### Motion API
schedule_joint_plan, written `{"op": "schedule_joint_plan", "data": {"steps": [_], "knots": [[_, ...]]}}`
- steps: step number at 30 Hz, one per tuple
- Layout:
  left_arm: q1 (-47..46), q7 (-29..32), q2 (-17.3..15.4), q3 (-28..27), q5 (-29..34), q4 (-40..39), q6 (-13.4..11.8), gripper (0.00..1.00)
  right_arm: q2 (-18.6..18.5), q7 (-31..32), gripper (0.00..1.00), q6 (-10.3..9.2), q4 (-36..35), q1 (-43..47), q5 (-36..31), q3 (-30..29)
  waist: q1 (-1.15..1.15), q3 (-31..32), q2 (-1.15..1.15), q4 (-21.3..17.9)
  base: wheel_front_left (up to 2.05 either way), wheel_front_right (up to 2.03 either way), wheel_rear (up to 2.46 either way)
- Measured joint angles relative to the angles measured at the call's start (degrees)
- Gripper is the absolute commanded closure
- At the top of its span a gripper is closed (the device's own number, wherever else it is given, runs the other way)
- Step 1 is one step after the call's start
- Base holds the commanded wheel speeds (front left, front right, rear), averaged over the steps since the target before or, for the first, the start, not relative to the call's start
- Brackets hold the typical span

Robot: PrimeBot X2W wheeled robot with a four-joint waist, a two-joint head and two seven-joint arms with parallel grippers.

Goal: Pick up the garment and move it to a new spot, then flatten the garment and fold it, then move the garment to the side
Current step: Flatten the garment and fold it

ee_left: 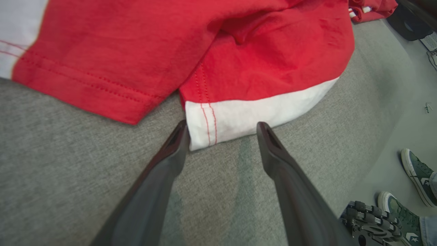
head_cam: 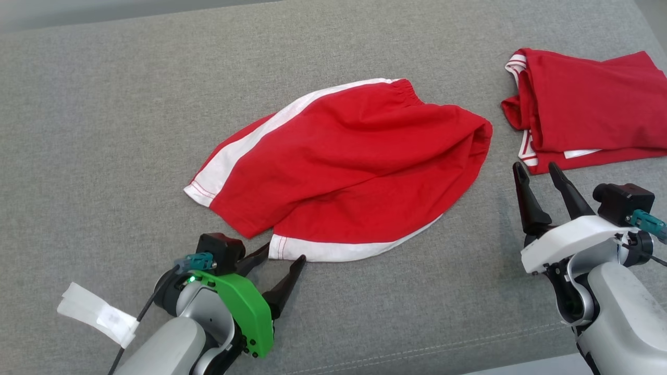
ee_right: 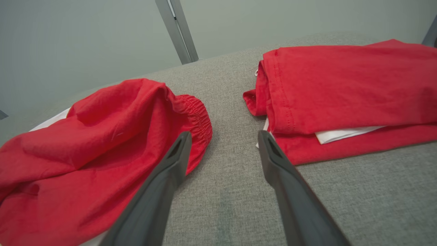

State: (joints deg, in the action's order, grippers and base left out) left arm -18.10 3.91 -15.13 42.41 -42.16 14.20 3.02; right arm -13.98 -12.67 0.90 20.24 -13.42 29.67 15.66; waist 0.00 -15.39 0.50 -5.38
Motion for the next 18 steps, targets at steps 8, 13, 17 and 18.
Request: {"op": "schedule_joint_plan", "data": {"steps": [8,13,17,18], "knots": [[-0.73,-0.19,0.23,0.14,0.00,0.47,0.55,0.97,0.22,-0.16,0.00,-0.08,-0.36,0.79,0.01,-0.07,0.00,-0.06,0.00,-0.21,0.00,0.00,0.00],[-0.74,-0.19,1.16,0.16,-0.55,1.34,1.04,1.00,0.31,-0.16,0.00,-0.45,-0.45,1.11,0.01,-0.16,0.00,0.04,0.00,0.02,0.00,0.00,0.00],[-0.74,-1.24,1.55,-0.33,-0.97,1.32,1.09,1.00,0.29,-0.18,0.00,-0.49,-0.52,1.11,0.01,-0.33,0.00,0.15,0.00,0.30,0.00,0.00,0.00],[-0.75,-1.55,1.77,-0.73,-1.58,1.22,1.16,1.00,0.23,-0.18,0.00,-0.53,-0.53,1.13,0.01,-0.57,0.00,0.20,0.00,0.45,0.00,0.00,0.00]]}}
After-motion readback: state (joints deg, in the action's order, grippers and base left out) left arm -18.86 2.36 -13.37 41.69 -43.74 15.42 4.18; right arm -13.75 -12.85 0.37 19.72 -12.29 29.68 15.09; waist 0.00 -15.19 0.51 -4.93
